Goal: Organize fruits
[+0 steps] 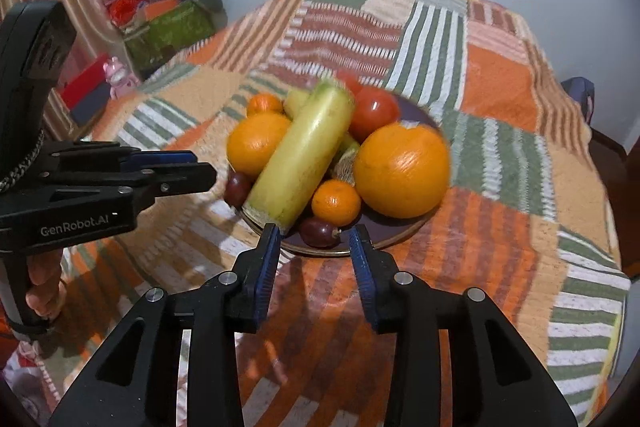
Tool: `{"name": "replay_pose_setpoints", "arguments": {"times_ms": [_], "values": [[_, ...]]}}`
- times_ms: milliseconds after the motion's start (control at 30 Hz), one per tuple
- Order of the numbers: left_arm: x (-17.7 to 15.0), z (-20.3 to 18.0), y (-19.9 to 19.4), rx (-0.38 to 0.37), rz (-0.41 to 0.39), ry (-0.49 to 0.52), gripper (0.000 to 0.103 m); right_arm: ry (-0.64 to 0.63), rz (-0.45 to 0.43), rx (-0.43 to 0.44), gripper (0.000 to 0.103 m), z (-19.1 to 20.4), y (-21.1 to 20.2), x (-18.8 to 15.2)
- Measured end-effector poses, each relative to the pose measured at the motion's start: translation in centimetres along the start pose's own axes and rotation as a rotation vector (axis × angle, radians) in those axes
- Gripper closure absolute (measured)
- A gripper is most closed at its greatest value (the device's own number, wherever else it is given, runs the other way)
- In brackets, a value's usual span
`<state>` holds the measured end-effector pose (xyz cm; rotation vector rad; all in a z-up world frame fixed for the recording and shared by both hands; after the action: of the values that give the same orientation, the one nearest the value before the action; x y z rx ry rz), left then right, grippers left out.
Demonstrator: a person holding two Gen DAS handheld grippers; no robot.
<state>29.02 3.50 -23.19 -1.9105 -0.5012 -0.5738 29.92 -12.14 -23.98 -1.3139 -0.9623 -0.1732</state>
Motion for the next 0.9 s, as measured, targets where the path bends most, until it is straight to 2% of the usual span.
{"name": "replay_pose_setpoints", "arguments": {"times_ms": [267,500,533,600,667,800,900], "values": [[2.2,-6.3,-9.7,0.032,-0.229,0.130,0.079,0.081,-0.223,-0.066,0.070,-1.7,-10.3,2.7],[2.0,-11.9,-18.2,0.036,-0.420,0.216,0.079,0.139,-0.436,-0.108,0.070,-1.7,-20.0,3.7],[1.7,-12.5,-19.2,0.037,-0.441,0.225,0.077,0.145,-0.462,-0.111,0.070,-1.5,-21.2,3.6],[1.2,-13.6,-21.3,0.033,-0.486,0.239,0.065,0.155,-0.508,-0.116,0.070,-1.2,-23.3,3.5],[0.7,-14.4,-22.9,0.038,-0.527,0.248,0.058,0.165,-0.551,-0.117,0.070,-0.8,-25.3,3.3],[-0.4,-15.8,-25.4,0.052,-0.587,0.273,0.045,0.176,-0.603,-0.113,0.069,-0.1,-27.4,3.0],[-1.3,-16.6,-26.7,0.064,-0.614,0.292,0.037,0.185,-0.632,-0.128,0.054,0.3,-28.2,2.8]]}}
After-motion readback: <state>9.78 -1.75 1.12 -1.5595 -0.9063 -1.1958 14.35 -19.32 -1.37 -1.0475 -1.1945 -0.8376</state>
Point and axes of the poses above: each gripper's, at about its wrist camera, not at the fingertips, and y roughly the way its jaws point, z to its left, x to its top, the point moved 6 cm from there along y, roughly the way its jaws point, and after that the axes turned 15 degrees about -x, right-handed, at the moved point
